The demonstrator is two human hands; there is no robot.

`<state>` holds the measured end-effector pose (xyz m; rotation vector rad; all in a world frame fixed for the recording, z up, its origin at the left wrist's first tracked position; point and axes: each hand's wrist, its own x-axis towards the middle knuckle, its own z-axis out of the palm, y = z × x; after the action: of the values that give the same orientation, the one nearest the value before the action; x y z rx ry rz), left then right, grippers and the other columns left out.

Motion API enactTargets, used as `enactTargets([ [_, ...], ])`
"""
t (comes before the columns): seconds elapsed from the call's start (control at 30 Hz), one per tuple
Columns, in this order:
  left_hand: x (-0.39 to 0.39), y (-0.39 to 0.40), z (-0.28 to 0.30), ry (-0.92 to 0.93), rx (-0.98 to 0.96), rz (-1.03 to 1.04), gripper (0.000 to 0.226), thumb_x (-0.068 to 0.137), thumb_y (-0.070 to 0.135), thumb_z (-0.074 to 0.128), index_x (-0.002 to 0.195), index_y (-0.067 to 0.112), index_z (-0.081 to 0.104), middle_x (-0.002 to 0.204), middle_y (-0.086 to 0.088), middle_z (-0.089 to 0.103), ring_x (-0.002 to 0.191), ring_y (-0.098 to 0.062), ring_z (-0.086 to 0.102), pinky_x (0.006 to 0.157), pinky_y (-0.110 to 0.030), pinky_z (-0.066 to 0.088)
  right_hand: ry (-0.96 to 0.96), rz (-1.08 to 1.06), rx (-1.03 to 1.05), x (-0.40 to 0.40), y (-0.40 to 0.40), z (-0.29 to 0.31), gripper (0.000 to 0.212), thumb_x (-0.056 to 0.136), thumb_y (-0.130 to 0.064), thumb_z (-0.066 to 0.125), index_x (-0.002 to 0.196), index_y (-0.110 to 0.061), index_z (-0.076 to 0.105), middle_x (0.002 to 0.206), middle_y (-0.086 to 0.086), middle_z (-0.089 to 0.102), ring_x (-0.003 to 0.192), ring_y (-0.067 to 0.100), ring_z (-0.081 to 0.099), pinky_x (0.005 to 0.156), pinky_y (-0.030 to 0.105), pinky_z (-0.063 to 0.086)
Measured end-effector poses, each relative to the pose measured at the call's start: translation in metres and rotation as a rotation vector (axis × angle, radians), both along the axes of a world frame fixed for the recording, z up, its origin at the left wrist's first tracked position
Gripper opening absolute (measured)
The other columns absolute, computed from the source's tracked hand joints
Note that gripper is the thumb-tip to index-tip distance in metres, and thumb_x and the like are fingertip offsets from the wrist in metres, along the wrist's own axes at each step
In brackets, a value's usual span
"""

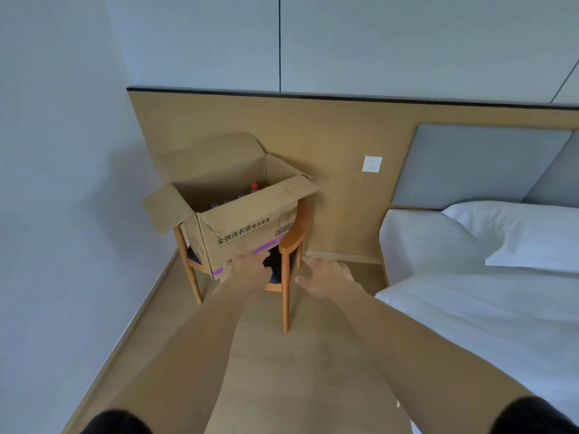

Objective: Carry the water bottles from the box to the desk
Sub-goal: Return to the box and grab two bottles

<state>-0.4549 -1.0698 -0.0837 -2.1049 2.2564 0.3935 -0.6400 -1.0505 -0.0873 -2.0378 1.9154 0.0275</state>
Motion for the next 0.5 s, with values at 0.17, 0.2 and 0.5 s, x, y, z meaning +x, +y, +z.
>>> enactTargets([
  [0.17, -0.016, -0.072, -0.002, 0.022, -0.089, -0.02, 0.041, 0.098, 0.034, 0.042, 0.137, 0.024, 0.05, 0.13, -0.008, 0.06, 0.114, -0.03, 0.057, 0.098, -0.043, 0.049, -0.012, -0.022, 0.007, -0.008, -0.063, 0.004, 0.059, 0.099, -0.056, 0.042, 0.151, -0.029, 0.034, 0.141, 0.01, 0.054, 0.131, 0.033, 0.049, 0.107, 0.048, 0.038],
  [0.2, -0.02, -0.088, -0.004, 0.026, -0.114, -0.034, 0.04, 0.098, 0.035, 0.041, 0.136, 0.025, 0.051, 0.128, -0.008, 0.061, 0.112, -0.03, 0.058, 0.095, -0.043, 0.05, -0.011, -0.028, 0.003, -0.011, -0.076, 0.005, 0.06, 0.1, -0.057, 0.042, 0.151, -0.029, 0.032, 0.141, 0.01, 0.053, 0.131, 0.033, 0.048, 0.108, 0.048, 0.036],
  [0.5, -0.046, -0.261, -0.013, 0.107, -0.166, -0.04, 0.04, 0.1, 0.04, 0.04, 0.136, 0.024, 0.048, 0.128, -0.007, 0.058, 0.117, -0.031, 0.055, 0.097, -0.046, 0.041, 0.039, -0.116, -0.061, -0.049, -0.223, 0.025, 0.062, 0.1, -0.058, 0.038, 0.154, -0.03, 0.029, 0.149, 0.008, 0.048, 0.137, 0.031, 0.044, 0.114, 0.051, 0.032],
])
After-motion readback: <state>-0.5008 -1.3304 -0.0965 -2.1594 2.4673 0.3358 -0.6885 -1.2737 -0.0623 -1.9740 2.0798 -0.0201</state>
